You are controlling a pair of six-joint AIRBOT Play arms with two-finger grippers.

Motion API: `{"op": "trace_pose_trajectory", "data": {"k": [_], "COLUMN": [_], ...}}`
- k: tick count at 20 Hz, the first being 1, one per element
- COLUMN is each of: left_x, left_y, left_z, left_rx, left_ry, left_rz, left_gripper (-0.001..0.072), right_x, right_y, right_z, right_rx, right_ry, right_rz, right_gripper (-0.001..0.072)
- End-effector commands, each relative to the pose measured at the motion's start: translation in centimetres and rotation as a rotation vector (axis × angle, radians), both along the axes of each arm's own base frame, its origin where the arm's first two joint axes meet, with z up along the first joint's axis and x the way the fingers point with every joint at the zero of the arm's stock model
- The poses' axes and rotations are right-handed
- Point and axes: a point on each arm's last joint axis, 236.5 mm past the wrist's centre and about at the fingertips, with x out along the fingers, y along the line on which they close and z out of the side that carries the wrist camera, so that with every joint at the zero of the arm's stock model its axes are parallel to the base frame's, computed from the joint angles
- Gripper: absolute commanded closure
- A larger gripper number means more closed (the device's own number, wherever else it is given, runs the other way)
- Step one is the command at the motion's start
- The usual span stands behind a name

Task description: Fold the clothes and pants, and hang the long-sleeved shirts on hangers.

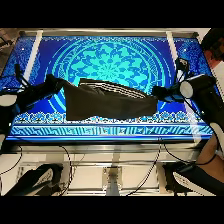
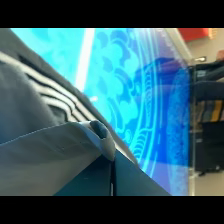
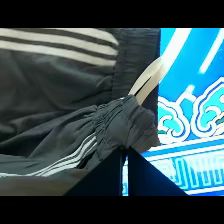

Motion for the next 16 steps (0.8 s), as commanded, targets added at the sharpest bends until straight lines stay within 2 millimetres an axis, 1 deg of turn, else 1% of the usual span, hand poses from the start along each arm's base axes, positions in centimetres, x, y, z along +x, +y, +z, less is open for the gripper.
{"op": "trace_pose_trajectory", "data": {"k": [1, 4, 7, 9, 12, 14, 16], "left_x": [3.1, 4.5, 5.5, 6.2, 7.6, 8.8, 10.0], "left_y": [-0.1, -0.6, -1.3, -1.3, -0.1, 1.2, 2.2], "left_z": [-1.2, -2.3, -3.1, -3.6, -4.4, -5.2, -5.8], "left_rx": [-0.050, -0.056, -0.042, -0.024, 0.017, 0.053, 0.056], "left_ry": [0.003, 0.027, 0.034, 0.030, 0.017, 0.009, 0.007], "left_rz": [0.007, -0.001, 0.009, 0.039, 0.130, 0.212, 0.294], "left_gripper": [0.0705, 0.0704, 0.0704, 0.0705, 0.0705, 0.0705, 0.0704], "right_x": [2.9, 5.1, 6.5, 7.5, 8.8, 9.6, 10.8], "right_y": [-1.1, -0.5, -0.1, 0.1, 0.4, 0.6, 1.0], "right_z": [-2.1, -3.1, -4.4, -4.6, -5.0, -5.7, -6.6], "right_rx": [0.023, 0.065, 0.091, 0.115, 0.150, 0.179, 0.220], "right_ry": [-0.021, -0.065, -0.081, -0.111, -0.145, -0.157, -0.183], "right_rz": [-0.070, -0.114, -0.151, -0.183, -0.222, -0.268, -0.311], "right_gripper": [0.0698, 0.0698, 0.0698, 0.0699, 0.0699, 0.0698, 0.0698]}}
